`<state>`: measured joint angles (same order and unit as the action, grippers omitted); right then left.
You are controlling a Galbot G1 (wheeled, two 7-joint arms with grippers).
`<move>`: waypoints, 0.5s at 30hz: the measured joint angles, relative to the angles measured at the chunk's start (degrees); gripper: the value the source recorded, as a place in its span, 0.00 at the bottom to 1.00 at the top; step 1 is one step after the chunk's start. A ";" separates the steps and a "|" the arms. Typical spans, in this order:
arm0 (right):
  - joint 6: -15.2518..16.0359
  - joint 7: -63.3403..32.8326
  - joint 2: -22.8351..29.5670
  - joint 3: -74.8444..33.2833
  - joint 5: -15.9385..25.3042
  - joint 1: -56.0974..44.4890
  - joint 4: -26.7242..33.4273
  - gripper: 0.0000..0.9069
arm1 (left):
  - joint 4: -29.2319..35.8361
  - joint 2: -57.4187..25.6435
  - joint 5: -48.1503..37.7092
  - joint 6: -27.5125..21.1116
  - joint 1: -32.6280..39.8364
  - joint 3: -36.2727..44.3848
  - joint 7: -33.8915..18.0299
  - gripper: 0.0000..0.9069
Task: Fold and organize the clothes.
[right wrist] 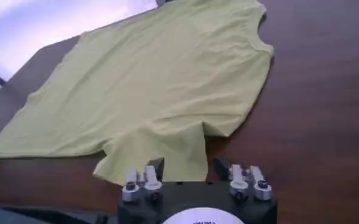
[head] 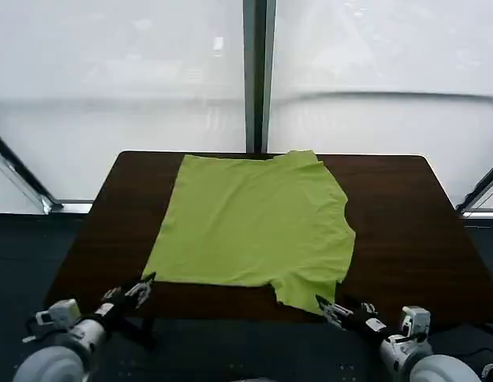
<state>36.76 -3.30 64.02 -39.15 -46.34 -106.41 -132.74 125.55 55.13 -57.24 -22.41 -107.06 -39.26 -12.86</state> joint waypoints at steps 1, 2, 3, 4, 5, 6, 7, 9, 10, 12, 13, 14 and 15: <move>-0.10 0.00 -0.01 -0.04 0.00 0.07 0.06 0.00 | 0.00 0.01 0.01 0.00 -0.01 0.01 0.01 0.00; -0.18 0.00 -0.01 -0.06 0.00 0.08 0.08 0.00 | -0.01 0.04 0.01 0.00 -0.01 0.03 0.01 0.00; -0.21 -0.03 -0.01 -0.06 0.00 0.05 0.08 0.00 | -0.01 0.06 0.01 0.00 -0.02 0.05 0.06 0.00; -0.26 -0.10 -0.01 -0.08 0.01 -0.09 0.00 0.00 | 0.00 0.06 0.01 0.00 -0.01 0.07 0.12 0.00; -0.36 -0.20 -0.01 -0.10 0.03 -0.36 -0.25 0.00 | 0.00 0.09 0.01 0.02 -0.01 0.08 0.15 0.00; -0.46 -0.33 0.00 -0.16 0.06 -0.65 -0.54 0.00 | 0.00 0.14 0.01 0.04 0.00 0.09 0.16 0.00; -0.65 -0.52 0.05 -0.32 0.08 -1.04 -0.90 0.00 | -0.01 0.18 0.01 0.06 0.00 0.09 0.17 0.00; -0.98 -0.95 0.09 -0.63 0.22 -1.83 -1.54 0.00 | 0.08 0.29 0.01 0.14 -0.23 0.08 0.16 0.00; -1.12 -1.37 0.11 -0.77 0.33 -2.35 -1.84 0.00 | 0.25 0.39 0.02 0.15 -0.41 0.00 0.15 0.00; -1.45 -1.76 0.14 -1.18 0.73 -3.88 -2.86 0.00 | 0.59 0.54 0.17 0.19 -0.75 -0.23 0.09 0.00; -1.57 -1.84 0.18 -1.29 0.92 -4.62 -3.38 0.00 | 0.77 0.62 0.39 0.27 -1.05 -0.39 0.04 0.00; -1.63 -2.04 0.30 -1.39 1.14 -5.40 -3.85 0.00 | 0.93 0.73 0.67 0.32 -1.33 -0.56 0.01 0.00; -1.69 -2.26 0.46 -1.47 1.36 -6.31 -4.47 0.00 | 1.14 0.82 0.93 0.38 -1.71 -0.79 -0.02 0.00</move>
<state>35.07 -5.56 64.48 -40.62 -44.98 -112.72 -137.21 126.69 55.95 -56.31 -22.02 -108.78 -40.05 -12.88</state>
